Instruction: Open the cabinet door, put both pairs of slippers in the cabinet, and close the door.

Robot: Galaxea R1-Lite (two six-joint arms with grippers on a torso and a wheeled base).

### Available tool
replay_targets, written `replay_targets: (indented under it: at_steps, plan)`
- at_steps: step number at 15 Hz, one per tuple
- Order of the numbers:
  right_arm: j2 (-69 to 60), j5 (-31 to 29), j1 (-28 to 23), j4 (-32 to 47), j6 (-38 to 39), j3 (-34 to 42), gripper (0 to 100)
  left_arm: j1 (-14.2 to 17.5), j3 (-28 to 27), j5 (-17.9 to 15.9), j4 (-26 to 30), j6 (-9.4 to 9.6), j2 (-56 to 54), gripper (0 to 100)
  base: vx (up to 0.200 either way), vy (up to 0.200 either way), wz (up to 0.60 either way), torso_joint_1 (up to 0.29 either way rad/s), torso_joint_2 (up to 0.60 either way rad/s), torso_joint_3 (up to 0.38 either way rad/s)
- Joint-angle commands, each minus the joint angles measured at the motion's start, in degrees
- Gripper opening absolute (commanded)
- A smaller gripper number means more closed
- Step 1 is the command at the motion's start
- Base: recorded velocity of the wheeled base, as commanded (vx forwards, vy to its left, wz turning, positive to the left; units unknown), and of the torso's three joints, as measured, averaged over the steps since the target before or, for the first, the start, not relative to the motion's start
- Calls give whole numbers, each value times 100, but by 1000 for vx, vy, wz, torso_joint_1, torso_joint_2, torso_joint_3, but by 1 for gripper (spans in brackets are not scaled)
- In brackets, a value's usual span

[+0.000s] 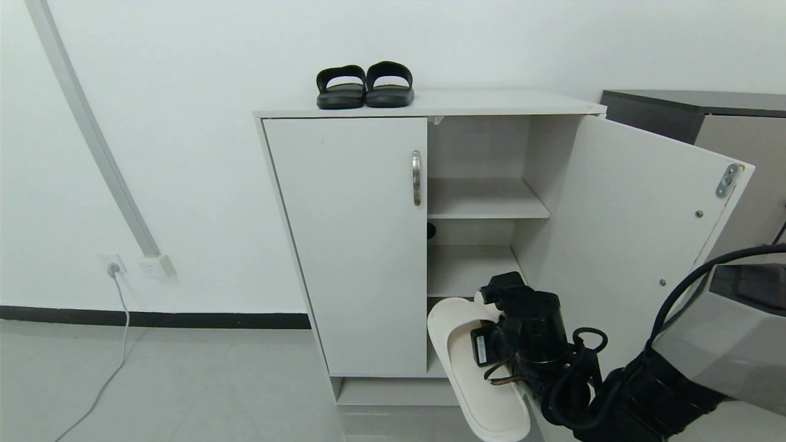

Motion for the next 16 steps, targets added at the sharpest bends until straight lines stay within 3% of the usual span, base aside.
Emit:
replay_targets:
  at_steps: [1, 7, 10, 14, 16]
  plan:
    - [138, -115, -1, 3, 6, -216, 0, 1, 2, 5, 1, -8, 6, 0, 0, 0, 0, 0, 0, 0]
    - [569, -1170, -45, 512, 50, -1683, 0, 1, 2, 5, -8, -43, 6, 0, 0, 0, 0, 0, 0, 0]
    - [551, -1301, -72, 512, 59, -1745, 0, 1, 2, 14, -8, -52, 6, 0, 0, 0, 0, 0, 0, 0]
    - [525, -1398, -10, 451, 50, -1710, 0, 1, 2, 14, -8, -60, 6, 0, 0, -200, 0, 4, 2, -2]
    - [481, -1468, 113, 319, 6, -1622, 0, 1, 2, 14, 1, -69, 6, 0, 0, 0, 0, 0, 0, 0]
